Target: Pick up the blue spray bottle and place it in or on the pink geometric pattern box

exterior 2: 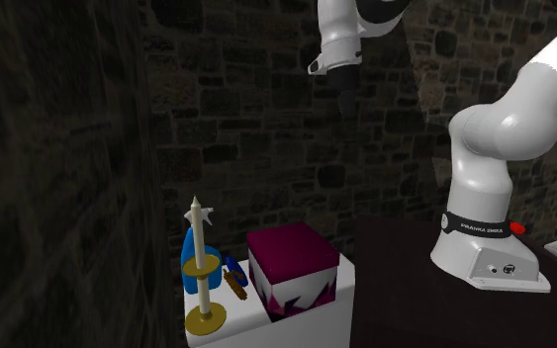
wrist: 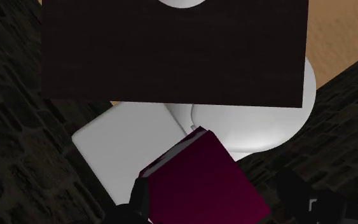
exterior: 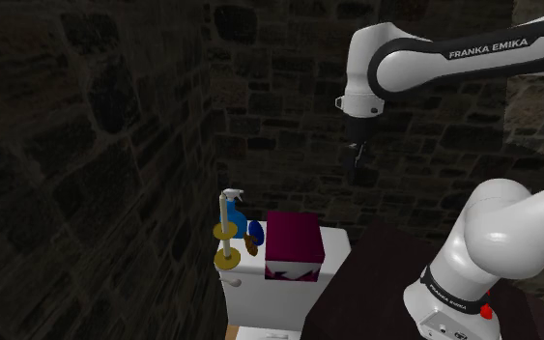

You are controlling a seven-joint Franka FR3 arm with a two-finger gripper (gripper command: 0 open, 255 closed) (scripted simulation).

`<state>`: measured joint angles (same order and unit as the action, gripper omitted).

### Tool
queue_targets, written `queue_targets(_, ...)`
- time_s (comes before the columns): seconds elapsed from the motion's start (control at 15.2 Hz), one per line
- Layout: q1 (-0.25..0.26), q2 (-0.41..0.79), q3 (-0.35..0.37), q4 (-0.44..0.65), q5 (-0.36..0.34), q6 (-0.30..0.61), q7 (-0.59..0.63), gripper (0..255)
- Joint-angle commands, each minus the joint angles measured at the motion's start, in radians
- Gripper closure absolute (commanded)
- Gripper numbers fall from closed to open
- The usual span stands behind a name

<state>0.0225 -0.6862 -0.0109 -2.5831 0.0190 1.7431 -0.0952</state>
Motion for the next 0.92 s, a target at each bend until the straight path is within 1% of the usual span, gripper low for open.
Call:
queue_targets(0.0, 0.007, 0.028, -0.011, -0.042, 0.000, 0.108, -0.035, 0)
queue_targets(0.26, 0.024, 0.125, -0.036, -0.095, 0.007, 0.324, -0.108, 0)
queue_targets(0.53, 0.049, 0.257, -0.063, -0.116, 0.031, 0.542, -0.191, 0)
queue_targets(0.73, 0.078, 0.374, -0.086, -0.110, 0.069, 0.699, -0.267, 0)
queue_targets(0.86, 0.103, 0.458, -0.103, -0.094, 0.110, 0.797, -0.328, 0)
